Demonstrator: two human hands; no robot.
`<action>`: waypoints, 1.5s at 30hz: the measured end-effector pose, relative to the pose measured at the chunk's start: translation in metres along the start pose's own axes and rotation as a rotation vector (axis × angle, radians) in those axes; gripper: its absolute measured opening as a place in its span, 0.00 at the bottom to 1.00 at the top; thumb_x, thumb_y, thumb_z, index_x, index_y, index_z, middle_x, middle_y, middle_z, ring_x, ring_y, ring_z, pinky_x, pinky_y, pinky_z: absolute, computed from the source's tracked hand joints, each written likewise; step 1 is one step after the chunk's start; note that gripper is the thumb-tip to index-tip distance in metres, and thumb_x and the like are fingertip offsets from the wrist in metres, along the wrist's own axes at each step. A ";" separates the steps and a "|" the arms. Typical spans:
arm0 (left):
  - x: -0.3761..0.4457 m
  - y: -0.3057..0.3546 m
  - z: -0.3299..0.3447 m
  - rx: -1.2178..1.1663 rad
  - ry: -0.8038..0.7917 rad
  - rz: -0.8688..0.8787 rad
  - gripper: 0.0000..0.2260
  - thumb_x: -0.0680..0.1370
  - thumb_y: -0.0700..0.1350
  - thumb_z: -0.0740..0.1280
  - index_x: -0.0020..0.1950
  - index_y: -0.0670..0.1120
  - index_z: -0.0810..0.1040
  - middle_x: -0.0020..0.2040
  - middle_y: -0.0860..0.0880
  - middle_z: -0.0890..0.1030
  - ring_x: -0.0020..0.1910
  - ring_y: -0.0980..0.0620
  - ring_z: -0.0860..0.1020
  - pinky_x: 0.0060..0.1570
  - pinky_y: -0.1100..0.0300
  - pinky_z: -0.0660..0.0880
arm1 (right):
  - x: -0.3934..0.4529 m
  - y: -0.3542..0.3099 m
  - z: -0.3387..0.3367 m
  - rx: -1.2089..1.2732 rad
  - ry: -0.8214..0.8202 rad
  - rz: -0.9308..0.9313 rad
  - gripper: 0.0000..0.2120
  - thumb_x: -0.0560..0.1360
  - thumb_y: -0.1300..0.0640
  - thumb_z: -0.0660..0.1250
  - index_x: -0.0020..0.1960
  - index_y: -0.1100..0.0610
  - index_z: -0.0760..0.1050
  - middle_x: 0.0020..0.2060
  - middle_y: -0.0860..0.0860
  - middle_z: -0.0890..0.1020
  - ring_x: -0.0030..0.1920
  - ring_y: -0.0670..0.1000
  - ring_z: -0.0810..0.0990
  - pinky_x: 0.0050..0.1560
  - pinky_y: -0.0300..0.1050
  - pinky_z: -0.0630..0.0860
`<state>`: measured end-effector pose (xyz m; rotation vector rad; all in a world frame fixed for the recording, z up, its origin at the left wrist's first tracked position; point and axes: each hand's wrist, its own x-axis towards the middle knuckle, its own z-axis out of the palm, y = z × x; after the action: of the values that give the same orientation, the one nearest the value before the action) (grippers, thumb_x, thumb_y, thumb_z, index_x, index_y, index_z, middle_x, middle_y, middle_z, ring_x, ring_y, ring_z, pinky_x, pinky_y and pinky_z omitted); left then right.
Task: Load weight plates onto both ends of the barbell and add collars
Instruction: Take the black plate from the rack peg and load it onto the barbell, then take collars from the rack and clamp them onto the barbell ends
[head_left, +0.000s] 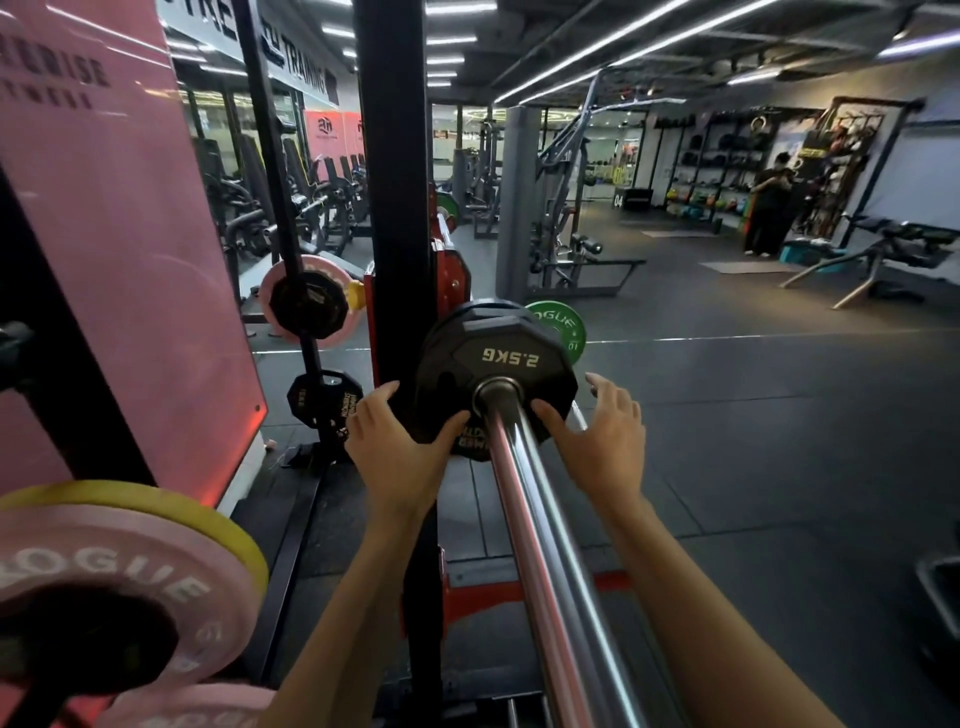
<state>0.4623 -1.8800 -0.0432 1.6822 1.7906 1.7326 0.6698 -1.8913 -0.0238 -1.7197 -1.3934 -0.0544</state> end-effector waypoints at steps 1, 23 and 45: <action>-0.009 0.002 -0.005 0.009 -0.003 0.011 0.39 0.65 0.71 0.71 0.66 0.47 0.70 0.62 0.48 0.73 0.63 0.47 0.70 0.61 0.40 0.70 | -0.007 0.002 -0.006 -0.001 0.002 -0.023 0.37 0.70 0.29 0.63 0.68 0.54 0.69 0.62 0.54 0.76 0.63 0.56 0.72 0.61 0.56 0.71; -0.237 0.096 -0.204 0.226 -0.127 0.302 0.27 0.75 0.64 0.64 0.67 0.48 0.72 0.63 0.49 0.75 0.64 0.46 0.71 0.61 0.46 0.69 | -0.259 0.012 -0.225 0.044 0.002 -0.072 0.28 0.76 0.39 0.65 0.71 0.52 0.70 0.63 0.54 0.77 0.64 0.57 0.72 0.62 0.58 0.70; -0.274 -0.062 -0.635 0.484 0.291 -0.036 0.31 0.74 0.66 0.61 0.69 0.46 0.74 0.64 0.44 0.76 0.63 0.40 0.71 0.59 0.45 0.69 | -0.506 -0.365 -0.107 0.245 -0.261 -0.597 0.30 0.74 0.35 0.60 0.65 0.56 0.74 0.59 0.57 0.79 0.58 0.62 0.75 0.56 0.60 0.75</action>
<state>0.0684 -2.4519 -0.0347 1.5907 2.5214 1.6948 0.2427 -2.3589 -0.0118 -1.0946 -1.9806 0.0124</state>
